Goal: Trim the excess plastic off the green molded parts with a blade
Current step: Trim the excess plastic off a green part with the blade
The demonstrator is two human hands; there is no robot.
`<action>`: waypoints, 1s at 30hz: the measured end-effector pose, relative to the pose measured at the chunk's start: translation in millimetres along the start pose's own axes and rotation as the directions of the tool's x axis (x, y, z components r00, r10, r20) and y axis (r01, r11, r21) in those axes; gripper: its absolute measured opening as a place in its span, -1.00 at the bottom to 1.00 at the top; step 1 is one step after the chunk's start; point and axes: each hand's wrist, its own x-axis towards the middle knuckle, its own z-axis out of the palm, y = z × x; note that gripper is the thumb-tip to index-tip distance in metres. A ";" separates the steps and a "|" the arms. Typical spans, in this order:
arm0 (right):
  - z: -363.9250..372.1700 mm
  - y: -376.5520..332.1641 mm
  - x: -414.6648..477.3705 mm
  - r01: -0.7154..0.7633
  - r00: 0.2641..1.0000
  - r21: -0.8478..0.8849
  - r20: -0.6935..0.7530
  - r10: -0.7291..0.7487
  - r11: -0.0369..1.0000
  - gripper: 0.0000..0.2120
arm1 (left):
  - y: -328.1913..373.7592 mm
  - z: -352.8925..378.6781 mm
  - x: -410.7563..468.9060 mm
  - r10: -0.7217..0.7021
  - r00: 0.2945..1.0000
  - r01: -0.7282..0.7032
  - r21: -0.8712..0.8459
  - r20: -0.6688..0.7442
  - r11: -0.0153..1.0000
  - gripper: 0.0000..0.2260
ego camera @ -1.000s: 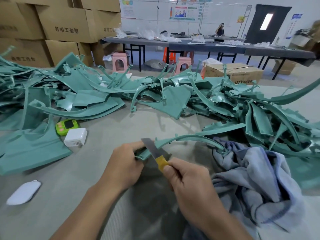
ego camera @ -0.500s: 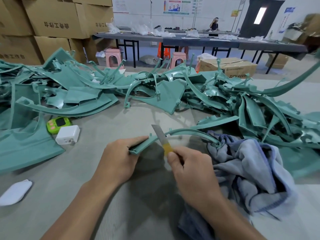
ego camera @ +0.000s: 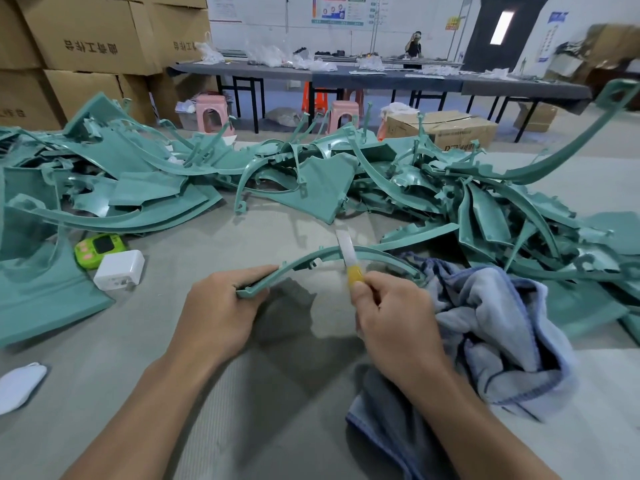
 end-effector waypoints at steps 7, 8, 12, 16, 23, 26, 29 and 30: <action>-19.0 17.3 12.6 -0.330 0.933 -0.117 -0.191 0.305 0.937 -0.46 | -5.5 -20.4 5.7 -0.213 0.957 0.197 -0.101 -0.195 0.975 -0.56; -18.0 17.7 11.0 -0.326 0.933 -0.120 -0.200 0.299 0.938 -0.46 | -6.9 -22.6 6.3 -0.236 0.949 0.216 -0.113 -0.211 0.970 -0.60; -19.6 18.7 8.6 -0.313 0.926 -0.032 -0.235 0.297 0.949 -0.52 | -8.4 -25.0 10.6 -0.362 0.923 0.251 -0.504 -0.134 0.827 -0.65; -21.2 16.5 5.2 -0.164 0.939 0.183 -0.273 0.211 0.969 -0.62 | -10.6 -21.3 12.7 -0.440 0.894 0.379 -0.656 0.078 0.653 -0.70; -4.9 10.9 -5.5 0.038 0.989 0.007 0.141 -0.038 0.999 -0.69 | -13.0 -18.0 13.0 -0.517 0.826 0.503 -0.706 0.224 0.498 -0.77; -0.2 10.4 -2.1 -0.002 0.983 -0.077 0.184 0.016 0.997 -0.65 | -11.9 -18.2 12.3 -0.500 0.823 0.519 -0.715 0.269 0.469 -0.78; 0.2 6.7 -0.5 -0.056 0.991 -0.216 0.109 0.081 0.975 -0.60 | -9.3 -18.1 12.1 -0.502 0.818 0.526 -0.718 0.280 0.456 -0.75; -1.6 6.1 -0.3 -0.089 0.993 -0.281 0.052 0.108 0.955 -0.58 | -9.6 -18.1 12.3 -0.509 0.815 0.528 -0.717 0.278 0.454 -0.74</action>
